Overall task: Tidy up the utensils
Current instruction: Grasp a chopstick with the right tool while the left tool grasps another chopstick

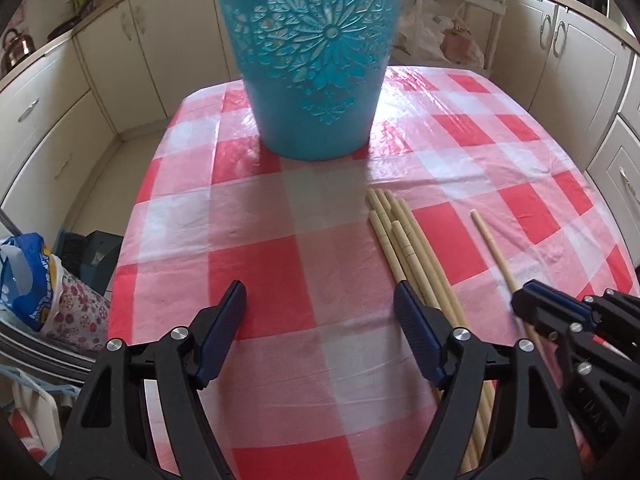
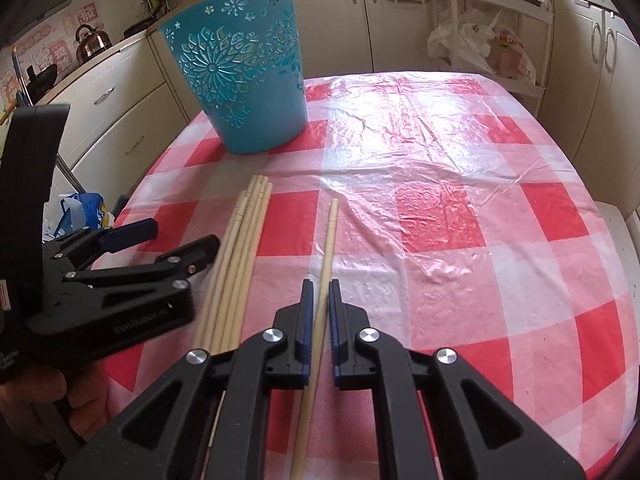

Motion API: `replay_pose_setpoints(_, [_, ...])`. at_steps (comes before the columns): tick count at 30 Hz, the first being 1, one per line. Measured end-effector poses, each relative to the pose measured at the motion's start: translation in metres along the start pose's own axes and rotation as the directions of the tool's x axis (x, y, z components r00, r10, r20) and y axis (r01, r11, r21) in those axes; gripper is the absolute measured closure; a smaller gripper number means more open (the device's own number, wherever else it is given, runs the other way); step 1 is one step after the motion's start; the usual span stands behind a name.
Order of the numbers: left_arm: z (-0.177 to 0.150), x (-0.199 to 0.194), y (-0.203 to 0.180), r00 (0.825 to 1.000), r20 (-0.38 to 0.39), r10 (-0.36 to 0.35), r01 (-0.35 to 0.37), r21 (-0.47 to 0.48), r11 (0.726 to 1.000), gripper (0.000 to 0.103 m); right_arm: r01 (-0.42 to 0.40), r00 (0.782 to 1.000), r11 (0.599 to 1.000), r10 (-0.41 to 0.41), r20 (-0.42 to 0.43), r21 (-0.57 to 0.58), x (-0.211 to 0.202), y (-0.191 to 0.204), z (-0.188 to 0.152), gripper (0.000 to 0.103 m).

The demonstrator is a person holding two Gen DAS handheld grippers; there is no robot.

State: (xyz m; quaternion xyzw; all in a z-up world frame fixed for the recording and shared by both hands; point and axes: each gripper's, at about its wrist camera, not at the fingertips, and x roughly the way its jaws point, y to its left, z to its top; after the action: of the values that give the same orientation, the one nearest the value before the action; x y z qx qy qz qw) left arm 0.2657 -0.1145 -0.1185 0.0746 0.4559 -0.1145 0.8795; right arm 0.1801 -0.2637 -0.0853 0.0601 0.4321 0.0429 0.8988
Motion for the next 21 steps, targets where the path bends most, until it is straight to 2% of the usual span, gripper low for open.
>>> replay_pose_setpoints(7, [0.002, 0.001, -0.010, 1.000, -0.007, -0.026, 0.027, 0.023, 0.999, 0.035, 0.008, 1.000, 1.000, -0.008, 0.002, -0.012, 0.001, 0.001, 0.001, 0.094])
replay_pose_setpoints(11, [0.002, -0.006, -0.005, 0.997, -0.009, -0.082, 0.082, -0.015, 0.997, 0.036, -0.003, 1.000, 1.000, 0.003, 0.005, 0.001, 0.001, -0.001, 0.001, 0.093])
replay_pose_setpoints(14, [0.002, -0.008, -0.010, 0.997, -0.005, -0.083, 0.083, 0.002, 0.997, 0.036, -0.003, 1.000, 1.000, 0.003, 0.008, 0.000, 0.001, 0.000, 0.000, 0.093])
replay_pose_setpoints(17, [0.001, -0.003, -0.015, 0.999, -0.012, -0.047, 0.048, 0.028, 0.998, 0.036, -0.007, 1.000, 1.000, 0.007, 0.009, 0.001, 0.000, -0.002, 0.000, 0.093])
replay_pose_setpoints(21, [-0.001, -0.003, -0.016, 0.999, -0.009, -0.034, 0.034, 0.042, 0.999, 0.038, -0.012, 1.000, 1.000, 0.012, 0.006, 0.005, 0.001, -0.003, 0.001, 0.093])
